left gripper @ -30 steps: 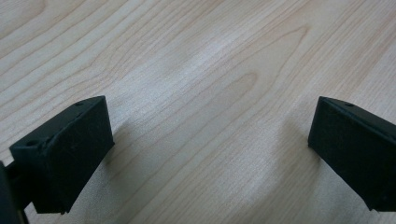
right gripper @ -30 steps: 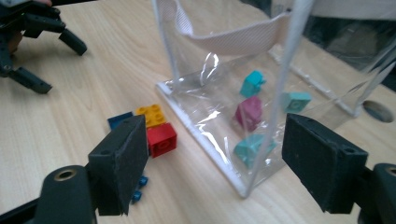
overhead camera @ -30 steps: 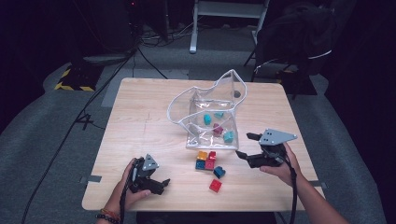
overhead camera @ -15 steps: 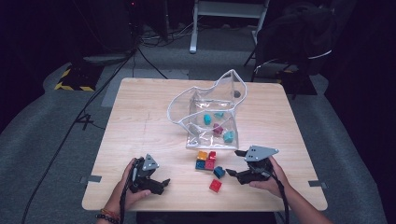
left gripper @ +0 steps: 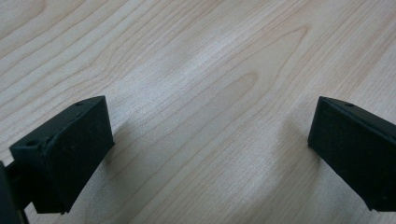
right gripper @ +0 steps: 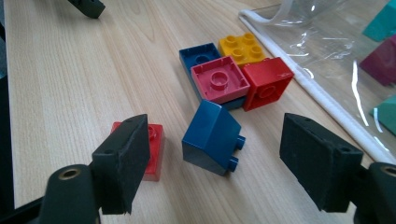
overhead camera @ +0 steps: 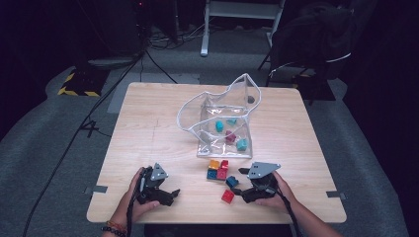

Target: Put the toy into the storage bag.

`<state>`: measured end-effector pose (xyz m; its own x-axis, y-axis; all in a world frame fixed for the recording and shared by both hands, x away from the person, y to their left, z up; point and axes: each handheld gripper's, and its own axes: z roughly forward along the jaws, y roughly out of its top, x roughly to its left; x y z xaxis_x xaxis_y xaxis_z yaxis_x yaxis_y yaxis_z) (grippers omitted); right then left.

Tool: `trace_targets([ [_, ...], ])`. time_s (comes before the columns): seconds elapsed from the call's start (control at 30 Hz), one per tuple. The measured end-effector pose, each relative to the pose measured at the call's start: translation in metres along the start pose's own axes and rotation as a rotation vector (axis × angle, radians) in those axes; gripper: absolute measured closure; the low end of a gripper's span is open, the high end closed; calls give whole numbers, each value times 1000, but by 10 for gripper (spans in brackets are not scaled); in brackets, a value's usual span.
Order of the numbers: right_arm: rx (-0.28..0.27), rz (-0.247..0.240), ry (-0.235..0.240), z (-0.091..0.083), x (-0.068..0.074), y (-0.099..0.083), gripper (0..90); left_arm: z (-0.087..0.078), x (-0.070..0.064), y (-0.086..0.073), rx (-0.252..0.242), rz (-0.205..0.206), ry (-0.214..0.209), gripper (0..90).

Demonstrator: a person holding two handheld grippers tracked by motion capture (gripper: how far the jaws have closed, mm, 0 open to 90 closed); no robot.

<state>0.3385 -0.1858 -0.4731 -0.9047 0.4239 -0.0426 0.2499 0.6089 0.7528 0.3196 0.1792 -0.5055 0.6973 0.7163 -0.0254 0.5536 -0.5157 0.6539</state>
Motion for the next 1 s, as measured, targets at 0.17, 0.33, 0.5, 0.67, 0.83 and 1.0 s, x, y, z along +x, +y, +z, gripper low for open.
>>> trace_targets([
  [0.17, 21, 3, -5, 11, 0, -1, 292, 0, 0, 0, 0, 0, 0, 2],
  [0.33, 29, 31, -8, 17, -4, -5, 339, 0, 0, 0, 0, 0, 0, 2],
  [0.5, 28, 50, -14, 21, -7, -7, 397, 0, 0, 0, 0, 0, 0, 2],
  [0.67, 30, 60, -7, 23, -8, -9, 494, 0, 0, 0, 0, 0, 0, 2],
  [0.83, 19, 44, -5, 23, -7, -10, 561, 0, 0, 0, 0, 0, 0, 2],
  [1.0, 21, 46, -11, 21, -9, -11, 578, 0, 0, 0, 0, -1, 0, 2],
])
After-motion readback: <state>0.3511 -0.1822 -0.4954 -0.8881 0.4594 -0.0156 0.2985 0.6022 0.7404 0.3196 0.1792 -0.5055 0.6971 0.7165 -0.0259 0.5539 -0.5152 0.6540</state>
